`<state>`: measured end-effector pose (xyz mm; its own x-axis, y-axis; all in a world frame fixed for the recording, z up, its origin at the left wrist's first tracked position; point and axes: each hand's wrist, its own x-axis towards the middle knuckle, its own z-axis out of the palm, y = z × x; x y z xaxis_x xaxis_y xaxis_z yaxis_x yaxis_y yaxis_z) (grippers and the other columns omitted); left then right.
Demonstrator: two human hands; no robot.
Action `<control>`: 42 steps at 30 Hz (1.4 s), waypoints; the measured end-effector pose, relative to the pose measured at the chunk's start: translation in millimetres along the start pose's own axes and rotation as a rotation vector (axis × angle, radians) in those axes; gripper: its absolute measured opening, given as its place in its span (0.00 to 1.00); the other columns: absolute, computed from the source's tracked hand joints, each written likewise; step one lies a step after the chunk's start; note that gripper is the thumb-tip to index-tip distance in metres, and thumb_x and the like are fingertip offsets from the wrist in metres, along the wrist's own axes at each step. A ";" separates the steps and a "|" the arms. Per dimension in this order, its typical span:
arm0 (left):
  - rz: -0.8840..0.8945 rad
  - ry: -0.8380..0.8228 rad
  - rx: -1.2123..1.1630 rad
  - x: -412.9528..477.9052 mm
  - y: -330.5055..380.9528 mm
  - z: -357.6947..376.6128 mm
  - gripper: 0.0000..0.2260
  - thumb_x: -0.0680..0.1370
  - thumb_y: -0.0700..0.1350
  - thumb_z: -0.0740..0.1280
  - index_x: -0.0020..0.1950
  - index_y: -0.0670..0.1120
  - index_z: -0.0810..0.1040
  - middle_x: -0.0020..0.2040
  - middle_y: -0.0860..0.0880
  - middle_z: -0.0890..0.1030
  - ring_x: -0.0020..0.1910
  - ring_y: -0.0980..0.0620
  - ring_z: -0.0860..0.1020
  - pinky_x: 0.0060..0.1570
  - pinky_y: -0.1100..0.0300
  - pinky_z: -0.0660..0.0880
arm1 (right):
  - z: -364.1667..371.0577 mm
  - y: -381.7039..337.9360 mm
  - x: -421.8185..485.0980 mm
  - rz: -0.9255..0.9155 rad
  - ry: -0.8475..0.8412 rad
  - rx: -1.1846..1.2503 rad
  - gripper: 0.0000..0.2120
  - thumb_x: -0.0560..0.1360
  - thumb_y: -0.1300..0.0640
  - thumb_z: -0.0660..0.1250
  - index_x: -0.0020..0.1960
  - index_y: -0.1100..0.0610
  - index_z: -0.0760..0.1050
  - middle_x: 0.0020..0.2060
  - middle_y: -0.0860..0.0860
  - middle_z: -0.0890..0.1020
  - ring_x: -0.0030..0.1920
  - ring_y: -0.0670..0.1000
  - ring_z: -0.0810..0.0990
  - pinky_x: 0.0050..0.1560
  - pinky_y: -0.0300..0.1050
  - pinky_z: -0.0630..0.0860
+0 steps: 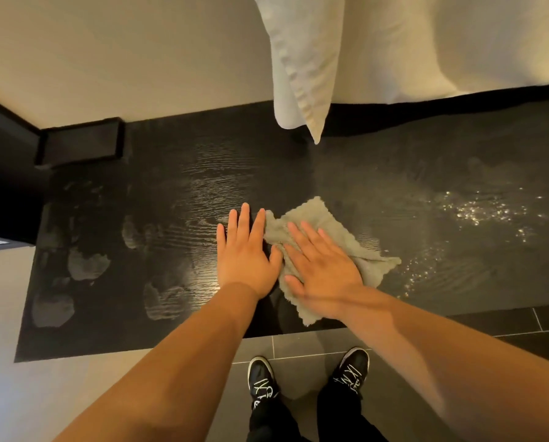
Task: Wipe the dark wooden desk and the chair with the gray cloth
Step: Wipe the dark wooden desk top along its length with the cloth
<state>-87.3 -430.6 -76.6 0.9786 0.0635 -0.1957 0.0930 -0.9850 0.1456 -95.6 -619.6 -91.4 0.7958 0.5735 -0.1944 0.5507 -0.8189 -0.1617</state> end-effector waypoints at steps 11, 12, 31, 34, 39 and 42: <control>-0.015 0.004 0.016 3.7 0.3 3.8 0.34 0.81 0.62 0.52 0.86 0.54 0.53 0.87 0.47 0.47 0.85 0.45 0.43 0.83 0.40 0.45 | -31.0 73.2 27.3 0.261 0.020 0.059 0.35 0.83 0.36 0.44 0.85 0.51 0.45 0.85 0.56 0.40 0.84 0.57 0.36 0.83 0.60 0.43; -0.015 0.003 0.019 3.4 -0.1 3.7 0.34 0.80 0.62 0.52 0.86 0.54 0.53 0.87 0.47 0.47 0.85 0.45 0.43 0.83 0.40 0.45 | -25.2 57.4 23.7 0.168 0.022 0.057 0.34 0.83 0.38 0.44 0.85 0.50 0.44 0.85 0.57 0.40 0.84 0.59 0.36 0.83 0.61 0.45; -0.008 0.023 -0.019 3.7 -0.3 3.0 0.34 0.81 0.64 0.56 0.86 0.55 0.55 0.87 0.49 0.49 0.86 0.46 0.45 0.83 0.41 0.46 | -18.6 52.0 1.1 -0.169 -0.127 0.020 0.36 0.82 0.34 0.47 0.84 0.52 0.57 0.84 0.52 0.39 0.83 0.53 0.33 0.82 0.56 0.39; -0.014 0.026 -0.013 3.8 -0.3 3.6 0.34 0.81 0.63 0.56 0.86 0.55 0.55 0.87 0.49 0.49 0.85 0.46 0.45 0.83 0.41 0.46 | -27.8 93.7 5.7 -0.247 -0.110 -0.019 0.37 0.82 0.32 0.51 0.83 0.51 0.61 0.85 0.51 0.43 0.84 0.53 0.37 0.83 0.56 0.41; -0.022 0.030 -0.008 6.1 1.9 2.1 0.34 0.80 0.62 0.56 0.85 0.55 0.55 0.87 0.49 0.50 0.85 0.46 0.46 0.83 0.41 0.47 | -56.9 142.8 60.9 0.165 -0.115 -0.061 0.40 0.82 0.29 0.43 0.86 0.52 0.45 0.84 0.53 0.36 0.83 0.55 0.33 0.82 0.54 0.34; -0.027 0.025 -0.017 4.5 1.1 3.0 0.34 0.80 0.62 0.57 0.85 0.55 0.55 0.87 0.49 0.50 0.85 0.46 0.46 0.83 0.41 0.47 | -54.8 122.7 69.5 0.237 -0.113 0.009 0.39 0.82 0.32 0.41 0.86 0.52 0.44 0.84 0.55 0.36 0.83 0.57 0.34 0.82 0.56 0.34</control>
<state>-83.3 -431.9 -80.2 0.9799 0.0939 -0.1758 0.1220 -0.9801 0.1568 41.1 -681.4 -71.8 0.8689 0.3648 -0.3346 0.3497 -0.9308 -0.1068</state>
